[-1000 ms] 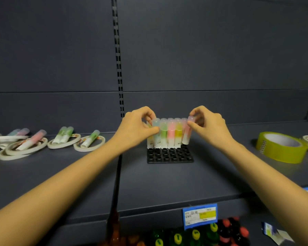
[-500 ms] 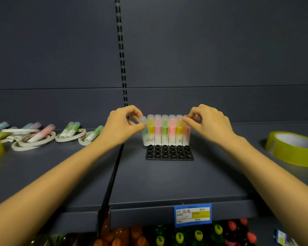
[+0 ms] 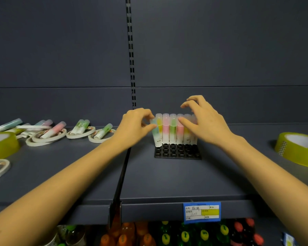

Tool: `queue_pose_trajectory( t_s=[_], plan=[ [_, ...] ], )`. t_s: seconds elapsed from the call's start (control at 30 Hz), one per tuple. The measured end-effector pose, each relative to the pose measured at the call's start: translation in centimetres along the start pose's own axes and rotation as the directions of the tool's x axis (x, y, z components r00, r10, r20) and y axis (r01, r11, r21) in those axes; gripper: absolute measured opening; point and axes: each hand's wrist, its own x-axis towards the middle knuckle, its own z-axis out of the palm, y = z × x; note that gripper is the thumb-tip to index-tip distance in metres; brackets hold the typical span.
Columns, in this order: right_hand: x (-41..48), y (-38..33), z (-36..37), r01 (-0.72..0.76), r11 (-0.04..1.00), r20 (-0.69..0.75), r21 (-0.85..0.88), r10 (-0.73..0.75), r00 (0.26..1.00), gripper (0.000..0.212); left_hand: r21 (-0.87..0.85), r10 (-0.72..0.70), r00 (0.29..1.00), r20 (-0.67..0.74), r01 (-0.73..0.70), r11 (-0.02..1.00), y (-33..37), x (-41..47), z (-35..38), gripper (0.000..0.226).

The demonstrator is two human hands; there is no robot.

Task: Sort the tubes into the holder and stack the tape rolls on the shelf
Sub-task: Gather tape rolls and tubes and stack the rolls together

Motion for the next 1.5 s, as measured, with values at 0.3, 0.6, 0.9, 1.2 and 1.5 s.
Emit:
queue_pose_trajectory(
  t_s=[0.3, 0.6, 0.9, 1.2, 1.5],
  plan=[
    [1.5, -2.5, 0.7, 0.028, 0.999, -0.012, 0.035, -0.027, 1.0, 0.038, 0.155, 0.147, 0.987, 0.067, -0.155, 0.976, -0.6, -0.7, 0.3, 0.031],
    [2.6, -5.2, 1.6, -0.007, 0.998, 0.009, 0.059, 0.007, 1.0, 0.036, 0.237, 0.182, 0.977, 0.111, -0.203, 0.95, -0.5, -0.9, 0.7, 0.035],
    [6.1, -11.4, 3.4, 0.003, 0.998, 0.003, 0.057, -0.003, 1.0, 0.03, -0.037, -0.023, 0.969, 0.245, 0.034, 0.999, -8.1, -0.9, -6.7, 0.039],
    [10.7, -18.7, 12.3, -0.244, 0.969, 0.435, 0.035, 0.205, 0.877, 0.04, 0.239, -0.397, 0.898, 0.19, 0.35, 0.906, -18.0, -2.0, -13.6, 0.017],
    [12.7, -22.1, 17.3, -0.508, 0.861, 0.435, -0.009, 0.461, 0.773, 0.061, 0.417, -0.39, 0.894, 0.219, 0.276, 0.866, -21.4, -1.1, -14.0, 0.026]
  ],
)
